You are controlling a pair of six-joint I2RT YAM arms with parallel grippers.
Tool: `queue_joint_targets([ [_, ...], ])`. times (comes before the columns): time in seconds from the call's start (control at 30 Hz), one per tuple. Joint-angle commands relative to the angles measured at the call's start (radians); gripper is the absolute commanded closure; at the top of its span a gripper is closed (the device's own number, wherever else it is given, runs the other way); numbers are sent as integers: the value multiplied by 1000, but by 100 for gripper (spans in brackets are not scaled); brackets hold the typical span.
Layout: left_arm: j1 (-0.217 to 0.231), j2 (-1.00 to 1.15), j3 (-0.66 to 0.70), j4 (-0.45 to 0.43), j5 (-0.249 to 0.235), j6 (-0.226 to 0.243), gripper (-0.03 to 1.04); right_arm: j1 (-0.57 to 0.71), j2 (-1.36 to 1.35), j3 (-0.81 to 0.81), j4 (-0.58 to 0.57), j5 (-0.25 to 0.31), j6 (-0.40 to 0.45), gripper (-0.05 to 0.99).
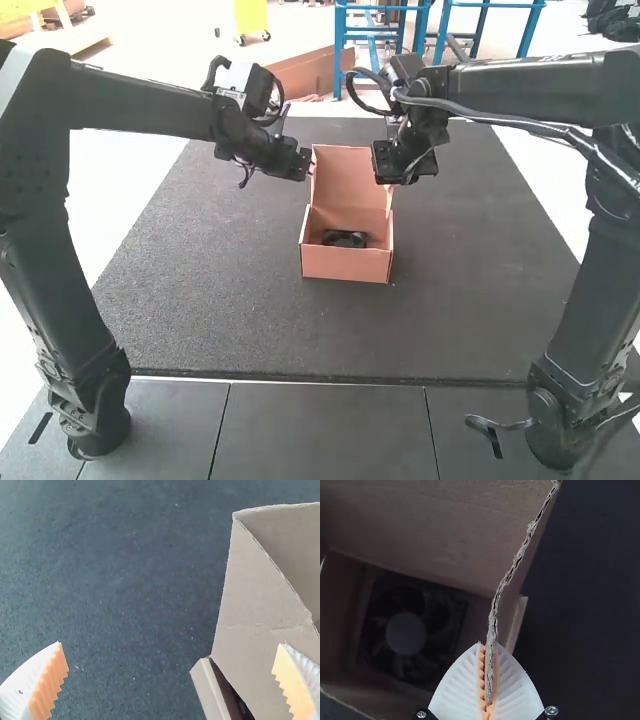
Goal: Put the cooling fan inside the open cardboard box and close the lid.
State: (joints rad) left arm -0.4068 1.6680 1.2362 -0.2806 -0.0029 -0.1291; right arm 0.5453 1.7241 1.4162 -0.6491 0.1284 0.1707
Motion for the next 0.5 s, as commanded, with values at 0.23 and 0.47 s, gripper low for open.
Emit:
queue_joint_targets([
  [0.23, -12, -67, -83, 12, 11, -3, 4, 13, -57, -49, -6, 10, 38, 94],
  [0.47, -43, -88, -129, 40, 17, -6, 4, 24, -74, -77, -4, -23, 46, 95],
])
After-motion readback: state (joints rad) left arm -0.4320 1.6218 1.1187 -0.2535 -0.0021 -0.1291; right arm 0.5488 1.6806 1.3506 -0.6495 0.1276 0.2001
